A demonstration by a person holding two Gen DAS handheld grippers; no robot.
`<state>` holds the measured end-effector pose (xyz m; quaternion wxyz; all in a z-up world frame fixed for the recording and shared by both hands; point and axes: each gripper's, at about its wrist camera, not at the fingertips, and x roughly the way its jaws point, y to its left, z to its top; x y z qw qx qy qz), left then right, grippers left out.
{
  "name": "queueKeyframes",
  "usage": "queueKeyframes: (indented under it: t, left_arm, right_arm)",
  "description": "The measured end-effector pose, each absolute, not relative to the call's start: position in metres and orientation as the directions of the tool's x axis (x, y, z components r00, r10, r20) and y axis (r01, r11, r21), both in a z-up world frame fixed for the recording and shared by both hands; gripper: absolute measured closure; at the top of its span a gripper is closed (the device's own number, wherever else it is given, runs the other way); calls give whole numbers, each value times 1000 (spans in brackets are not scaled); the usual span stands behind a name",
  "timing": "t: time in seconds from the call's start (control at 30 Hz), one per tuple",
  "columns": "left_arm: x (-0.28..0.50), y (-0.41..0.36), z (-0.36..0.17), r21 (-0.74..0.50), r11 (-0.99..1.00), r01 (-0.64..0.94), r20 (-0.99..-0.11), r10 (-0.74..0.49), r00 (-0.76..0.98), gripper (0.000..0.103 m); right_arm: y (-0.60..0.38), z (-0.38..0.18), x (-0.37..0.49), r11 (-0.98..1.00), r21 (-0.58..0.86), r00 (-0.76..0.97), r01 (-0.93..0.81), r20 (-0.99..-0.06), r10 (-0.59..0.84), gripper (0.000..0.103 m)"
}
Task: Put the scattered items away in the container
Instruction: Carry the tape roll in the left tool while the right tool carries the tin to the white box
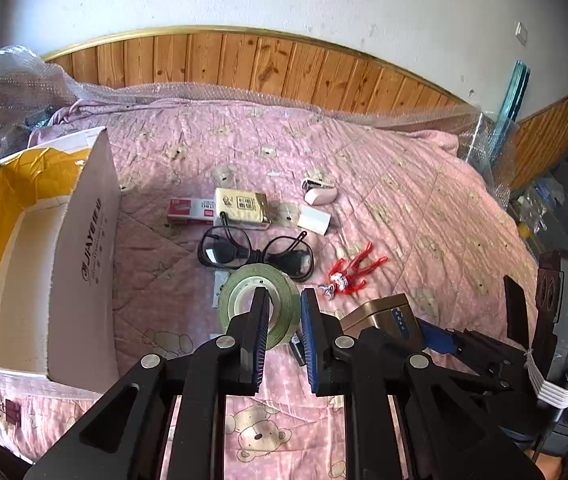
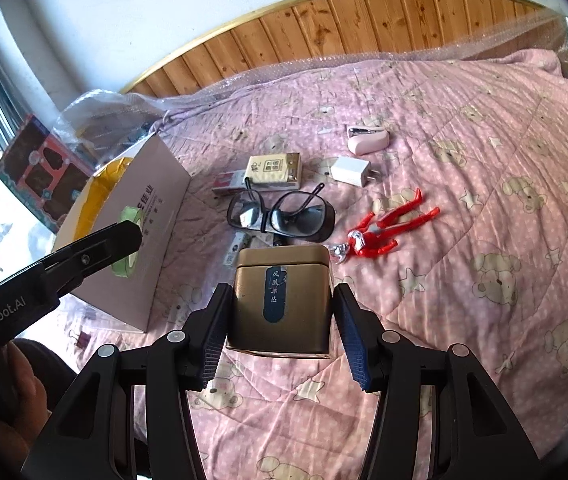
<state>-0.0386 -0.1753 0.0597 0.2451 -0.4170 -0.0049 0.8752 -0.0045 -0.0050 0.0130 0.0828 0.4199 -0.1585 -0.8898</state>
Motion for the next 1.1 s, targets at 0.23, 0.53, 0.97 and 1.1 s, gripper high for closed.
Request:
queueKeyframes:
  t: [0.23,0.53,0.97,1.1]
  left_arm:
    - [-38,-195,76,-253,-873,-417,-692,465,-552,86]
    - [-46,-230,89,-311,-870,-383,-651,488,-582,86]
    - [-58,-286,106,-387,-858,-336,-585,511,-630,86]
    - [-62,-307,106,-403,-861,-310,-575,502,-646,86]
  right_arm:
    - [-28,31,-5,-940,336,-636,60,-713,-295,49]
    - [-57,53,-12,-946,307,-640,106,-707,-301,49]
    - [-113,78,-31,-948,257,-636,187,-704,-316,49]
    - [-132,85,-37,-946,243,-633,214,-703,-324,49]
